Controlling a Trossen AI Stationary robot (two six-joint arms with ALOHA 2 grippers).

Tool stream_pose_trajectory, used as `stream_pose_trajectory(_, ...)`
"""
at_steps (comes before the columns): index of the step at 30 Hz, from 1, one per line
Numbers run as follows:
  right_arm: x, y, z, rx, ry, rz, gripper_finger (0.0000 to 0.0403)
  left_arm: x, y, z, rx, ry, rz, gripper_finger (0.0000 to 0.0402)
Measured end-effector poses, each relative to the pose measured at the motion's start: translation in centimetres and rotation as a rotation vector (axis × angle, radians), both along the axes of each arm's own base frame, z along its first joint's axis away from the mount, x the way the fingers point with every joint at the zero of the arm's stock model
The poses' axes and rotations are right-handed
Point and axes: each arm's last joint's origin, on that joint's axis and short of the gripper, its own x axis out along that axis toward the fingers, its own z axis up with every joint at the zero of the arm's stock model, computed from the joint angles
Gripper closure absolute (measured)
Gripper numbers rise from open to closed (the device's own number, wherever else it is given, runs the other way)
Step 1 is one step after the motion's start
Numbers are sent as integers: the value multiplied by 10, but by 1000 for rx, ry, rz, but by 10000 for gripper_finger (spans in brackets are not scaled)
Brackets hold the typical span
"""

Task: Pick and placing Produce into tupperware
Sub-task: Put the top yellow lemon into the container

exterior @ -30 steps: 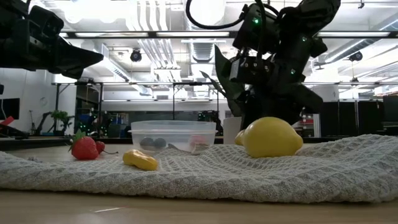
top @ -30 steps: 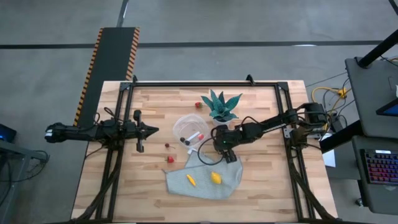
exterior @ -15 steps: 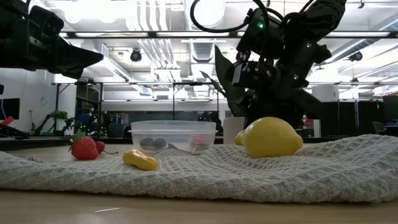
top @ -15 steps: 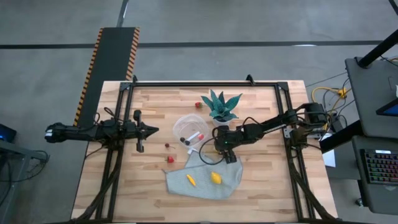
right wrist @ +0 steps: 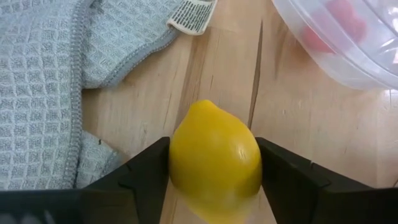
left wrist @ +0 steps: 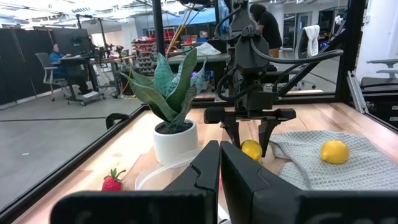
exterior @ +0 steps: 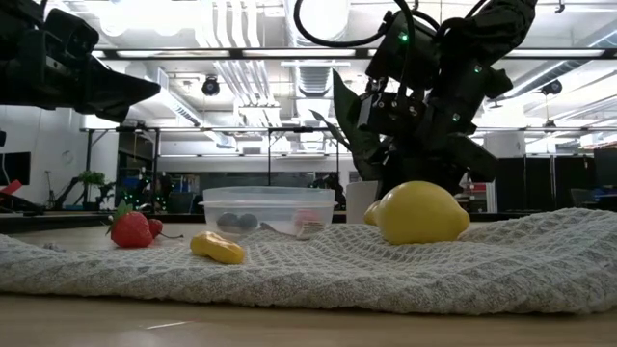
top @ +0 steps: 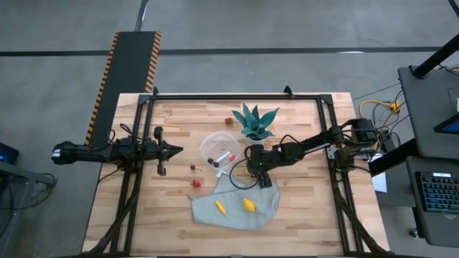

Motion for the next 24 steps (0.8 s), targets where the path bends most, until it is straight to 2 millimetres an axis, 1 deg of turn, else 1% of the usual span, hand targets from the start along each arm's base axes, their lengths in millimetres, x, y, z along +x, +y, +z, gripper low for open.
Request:
stream_pose_trajectory(6,0,0,0,14,-1,-22,198,0,0,0,0,1,0,402)
stream_pose_trajectory(16,0,1,0,47,1,-71,202,0,0,0,0,0,0,402)
stream_pose_trajectory(24,7,14,9,64,-29,-44,204,0,0,0,0,0,1,402)
